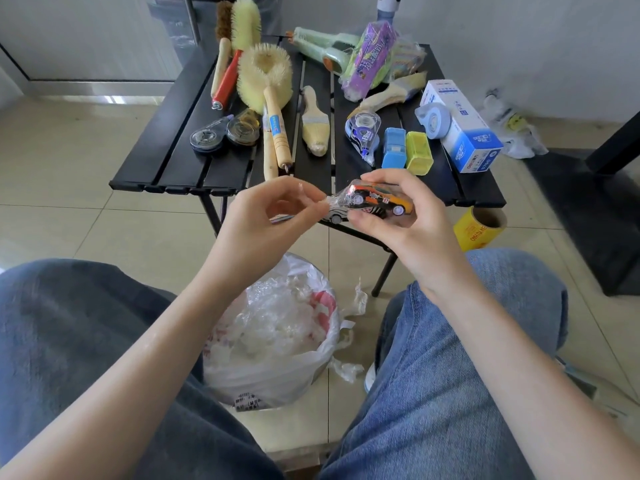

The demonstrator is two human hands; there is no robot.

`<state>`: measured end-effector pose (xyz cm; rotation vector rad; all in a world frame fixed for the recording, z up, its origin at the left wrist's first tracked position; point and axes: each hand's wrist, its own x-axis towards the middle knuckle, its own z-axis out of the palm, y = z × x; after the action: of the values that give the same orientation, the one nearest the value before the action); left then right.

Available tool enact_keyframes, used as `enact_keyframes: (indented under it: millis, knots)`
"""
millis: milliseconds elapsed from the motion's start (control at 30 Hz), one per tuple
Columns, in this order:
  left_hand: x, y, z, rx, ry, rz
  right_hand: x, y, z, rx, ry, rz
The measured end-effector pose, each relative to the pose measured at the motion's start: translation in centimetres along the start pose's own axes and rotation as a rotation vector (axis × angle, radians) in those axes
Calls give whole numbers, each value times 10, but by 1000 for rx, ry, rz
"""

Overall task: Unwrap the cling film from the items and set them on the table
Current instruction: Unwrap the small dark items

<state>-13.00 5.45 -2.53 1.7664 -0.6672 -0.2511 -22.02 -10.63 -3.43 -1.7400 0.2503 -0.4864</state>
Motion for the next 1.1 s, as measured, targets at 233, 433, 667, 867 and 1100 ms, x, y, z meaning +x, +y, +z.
enact_keyframes:
  millis: [233,433,667,867,1100]
  knots:
    - [1,-2,-5,133,161,50,0,-2,1,-99,36,-82]
    - [-3,-6,-4,26,145,33,-2,-2,4,53,44,-59]
    - [-6,1,-2,43,-4,94,-4,-1,5,126,25,-21]
    - [-2,0,4,135,26,186,-8,2,6,110,34,-34]
    - [-4,-1,6,100,11,53,-8,3,4,248,-21,20]
